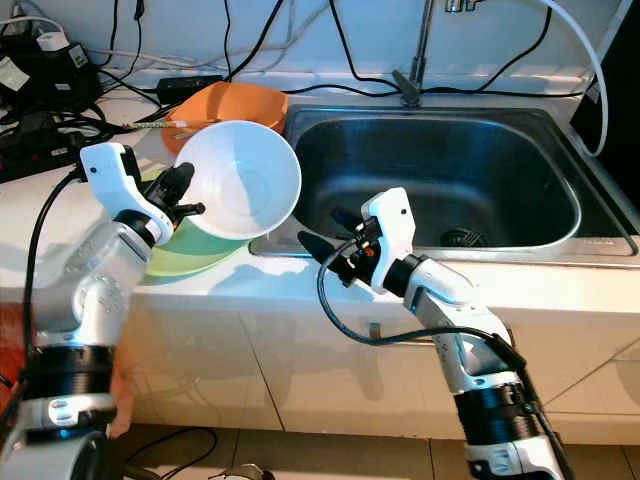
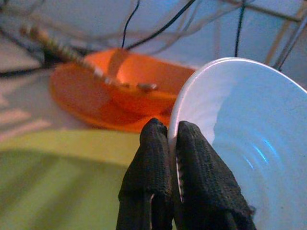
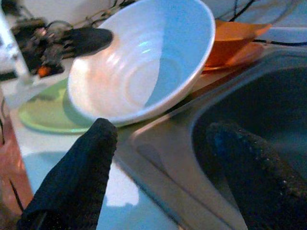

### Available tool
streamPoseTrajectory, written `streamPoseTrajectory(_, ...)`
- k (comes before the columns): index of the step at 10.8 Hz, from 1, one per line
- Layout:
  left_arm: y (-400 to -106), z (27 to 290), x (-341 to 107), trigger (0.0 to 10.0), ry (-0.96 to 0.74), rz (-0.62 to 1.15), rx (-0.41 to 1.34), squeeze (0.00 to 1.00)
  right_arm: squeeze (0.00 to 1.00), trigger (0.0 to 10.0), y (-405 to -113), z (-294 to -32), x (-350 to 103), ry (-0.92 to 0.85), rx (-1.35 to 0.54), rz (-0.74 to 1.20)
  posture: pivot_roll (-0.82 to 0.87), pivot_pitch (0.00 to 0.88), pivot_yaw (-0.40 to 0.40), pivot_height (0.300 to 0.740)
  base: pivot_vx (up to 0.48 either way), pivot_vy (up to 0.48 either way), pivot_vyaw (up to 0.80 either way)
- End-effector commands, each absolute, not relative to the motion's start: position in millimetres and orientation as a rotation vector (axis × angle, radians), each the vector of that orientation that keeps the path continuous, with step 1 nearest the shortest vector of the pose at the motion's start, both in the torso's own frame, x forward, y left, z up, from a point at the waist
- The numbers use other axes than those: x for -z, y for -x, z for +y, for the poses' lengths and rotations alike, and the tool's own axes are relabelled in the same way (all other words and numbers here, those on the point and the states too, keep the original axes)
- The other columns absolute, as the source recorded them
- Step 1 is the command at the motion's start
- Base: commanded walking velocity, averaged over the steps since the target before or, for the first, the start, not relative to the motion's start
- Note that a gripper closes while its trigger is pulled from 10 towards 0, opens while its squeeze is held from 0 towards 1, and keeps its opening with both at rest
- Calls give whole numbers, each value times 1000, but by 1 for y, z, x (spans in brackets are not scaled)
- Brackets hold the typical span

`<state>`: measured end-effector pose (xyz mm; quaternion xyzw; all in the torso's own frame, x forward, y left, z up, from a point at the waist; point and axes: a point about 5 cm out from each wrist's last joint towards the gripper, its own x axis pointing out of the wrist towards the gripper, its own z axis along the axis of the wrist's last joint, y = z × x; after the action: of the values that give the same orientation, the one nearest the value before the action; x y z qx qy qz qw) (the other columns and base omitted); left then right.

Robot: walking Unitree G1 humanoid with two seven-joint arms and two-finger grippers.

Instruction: Kitchen organization

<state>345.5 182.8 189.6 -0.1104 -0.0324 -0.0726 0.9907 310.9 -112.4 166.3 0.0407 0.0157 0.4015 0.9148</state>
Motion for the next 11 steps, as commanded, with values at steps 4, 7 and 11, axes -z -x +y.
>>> streamPoseTrajectory(4,-339,163,-202,0,97,-245,211,0,0,10000,-324,-107,-182,-312,-763,29,112,16,51,740,0,0,0)
streamPoseTrajectory(7,-336,154,-216,0,68,-360,236,0,0,10000,-334,-101,-184,-364,-713,49,118,8,50,740,0,0,0)
streamPoseTrajectory(11,-334,149,-227,0,78,-424,256,0,0,10000,-357,-113,-189,-365,-521,23,119,12,48,740,0,0,0)
